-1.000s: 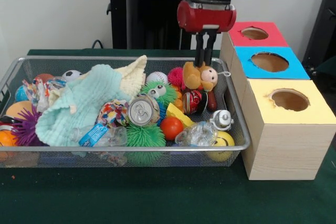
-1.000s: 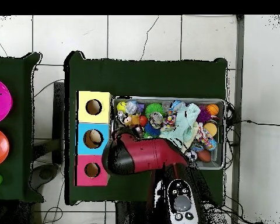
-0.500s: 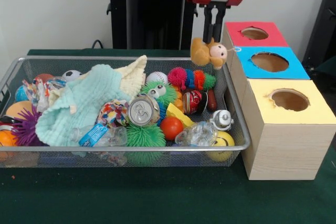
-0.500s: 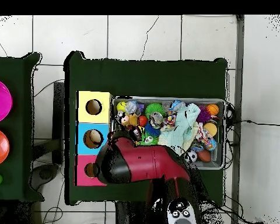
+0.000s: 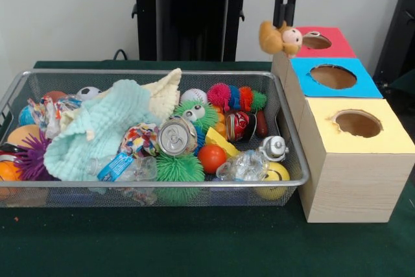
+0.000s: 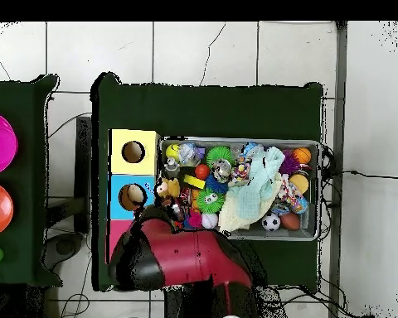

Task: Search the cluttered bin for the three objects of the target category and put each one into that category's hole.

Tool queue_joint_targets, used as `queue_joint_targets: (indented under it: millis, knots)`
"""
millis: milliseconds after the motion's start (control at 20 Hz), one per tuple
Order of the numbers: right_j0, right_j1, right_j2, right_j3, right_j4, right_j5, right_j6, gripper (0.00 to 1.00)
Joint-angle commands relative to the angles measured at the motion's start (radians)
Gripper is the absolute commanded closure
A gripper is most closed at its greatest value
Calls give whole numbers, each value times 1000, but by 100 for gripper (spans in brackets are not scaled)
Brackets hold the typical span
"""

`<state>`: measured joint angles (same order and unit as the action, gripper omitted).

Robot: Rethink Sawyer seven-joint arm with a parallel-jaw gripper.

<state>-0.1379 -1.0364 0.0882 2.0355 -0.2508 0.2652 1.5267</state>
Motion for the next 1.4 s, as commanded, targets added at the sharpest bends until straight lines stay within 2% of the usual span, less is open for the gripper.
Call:
queue_joint_targets:
  millis: [50, 550, 600, 950, 1150, 1400]
  knots:
    - [58, -6, -34, 144, 47, -36, 264, 100]
    - [232, 79, -121, 194, 112, -184, 330, 100]
    - [210, 83, -115, 215, 105, -211, 317, 100]
    - [261, 175, -136, 226, 143, -335, 309, 100]
    - [290, 192, -162, 242, 163, -362, 300, 100]
    - [277, 214, -163, 279, 161, -420, 295, 100]
